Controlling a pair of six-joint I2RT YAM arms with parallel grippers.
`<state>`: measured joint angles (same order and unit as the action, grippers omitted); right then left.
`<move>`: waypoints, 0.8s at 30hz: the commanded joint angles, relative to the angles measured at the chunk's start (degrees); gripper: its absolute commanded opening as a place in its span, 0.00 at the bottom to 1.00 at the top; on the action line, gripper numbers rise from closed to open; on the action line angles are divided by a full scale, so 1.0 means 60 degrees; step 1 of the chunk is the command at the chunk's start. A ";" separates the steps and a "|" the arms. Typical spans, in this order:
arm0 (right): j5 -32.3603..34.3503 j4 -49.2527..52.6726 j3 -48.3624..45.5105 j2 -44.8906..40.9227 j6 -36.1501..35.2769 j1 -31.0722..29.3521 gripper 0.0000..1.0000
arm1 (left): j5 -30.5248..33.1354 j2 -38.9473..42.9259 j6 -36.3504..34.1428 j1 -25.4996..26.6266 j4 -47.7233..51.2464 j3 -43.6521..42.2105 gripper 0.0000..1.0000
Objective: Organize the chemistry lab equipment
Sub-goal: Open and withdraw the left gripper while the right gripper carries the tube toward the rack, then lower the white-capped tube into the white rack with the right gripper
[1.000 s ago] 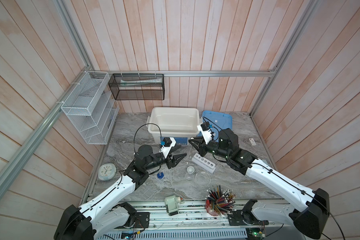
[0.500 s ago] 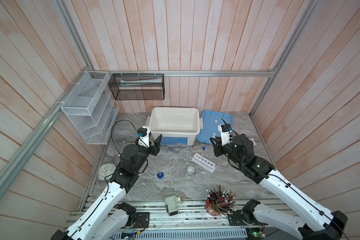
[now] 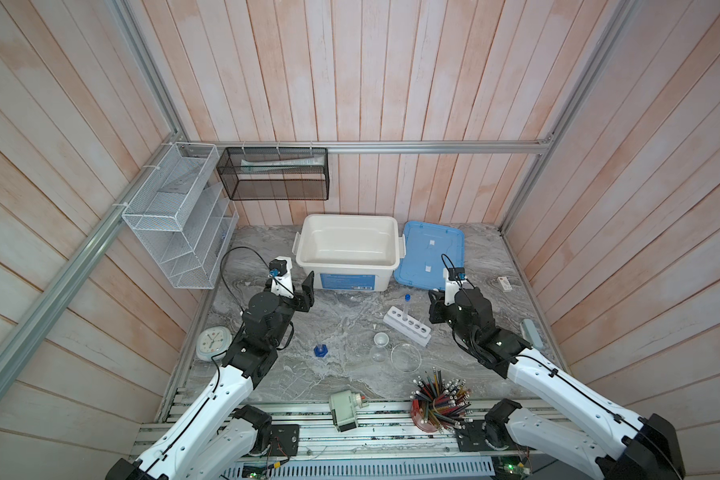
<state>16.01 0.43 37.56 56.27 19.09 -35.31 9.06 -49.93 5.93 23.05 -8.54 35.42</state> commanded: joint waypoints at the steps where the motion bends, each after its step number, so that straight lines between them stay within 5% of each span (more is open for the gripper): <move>1: 0.0057 -0.0727 0.0060 0.0213 0.0054 0.0025 0.08 | -0.0022 -0.0086 0.0197 -0.0077 0.0162 0.0130 0.68; 24: -0.0311 -0.1624 0.0065 0.1490 0.0094 0.0026 0.08 | -0.0674 -0.0237 0.0373 -0.0582 0.0163 0.0140 0.68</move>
<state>14.92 -8.97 37.56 64.49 19.20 -35.31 6.20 -51.22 7.40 19.88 -7.66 35.42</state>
